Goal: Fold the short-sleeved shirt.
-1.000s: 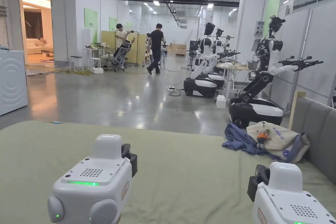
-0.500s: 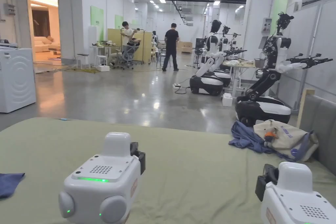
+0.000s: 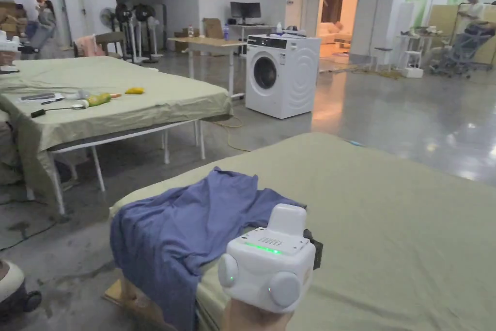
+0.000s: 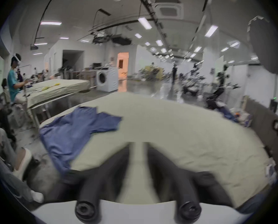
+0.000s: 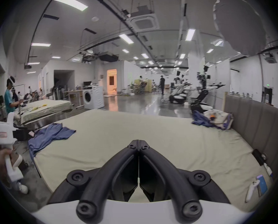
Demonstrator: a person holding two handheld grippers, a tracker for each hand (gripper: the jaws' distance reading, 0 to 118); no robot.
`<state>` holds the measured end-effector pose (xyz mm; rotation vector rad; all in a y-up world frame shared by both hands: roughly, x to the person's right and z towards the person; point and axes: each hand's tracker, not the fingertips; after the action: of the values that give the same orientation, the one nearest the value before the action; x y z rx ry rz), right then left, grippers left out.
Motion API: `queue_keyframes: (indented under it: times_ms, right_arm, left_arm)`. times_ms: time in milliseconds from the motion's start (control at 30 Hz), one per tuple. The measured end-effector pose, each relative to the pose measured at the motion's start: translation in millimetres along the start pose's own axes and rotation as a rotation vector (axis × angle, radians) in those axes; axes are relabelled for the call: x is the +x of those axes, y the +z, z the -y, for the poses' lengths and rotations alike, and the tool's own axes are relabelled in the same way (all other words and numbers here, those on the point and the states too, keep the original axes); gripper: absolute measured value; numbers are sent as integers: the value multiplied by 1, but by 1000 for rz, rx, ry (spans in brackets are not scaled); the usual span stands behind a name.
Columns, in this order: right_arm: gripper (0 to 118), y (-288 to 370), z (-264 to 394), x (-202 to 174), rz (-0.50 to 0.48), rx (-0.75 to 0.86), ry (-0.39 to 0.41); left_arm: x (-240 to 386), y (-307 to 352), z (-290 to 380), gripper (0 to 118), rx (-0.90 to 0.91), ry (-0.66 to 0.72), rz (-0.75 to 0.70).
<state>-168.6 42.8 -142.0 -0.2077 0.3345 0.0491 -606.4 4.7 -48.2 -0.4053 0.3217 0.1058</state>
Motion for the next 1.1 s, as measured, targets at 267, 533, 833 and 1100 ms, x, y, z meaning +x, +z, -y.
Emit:
queue_keyframes:
  times_ms: [267,533,833,1100]
  right_arm:
    - [2,-74,6,-25,-9,-58,97]
    - [2,-121,27,9,148,-149,170]
    - [2,-127,55,3,116,-263,91]
    - [2,-85,38,5,108,-219,38]
  left_arm:
    - [-190,-241,-65,118,-290,19,-304]
    - [-259,-381,-34,118,-538,-93,-440]
    - [-254,-367,-25,0,-499,-83,-338]
    - [-219,-266,-112,0,-153,-164,-155]
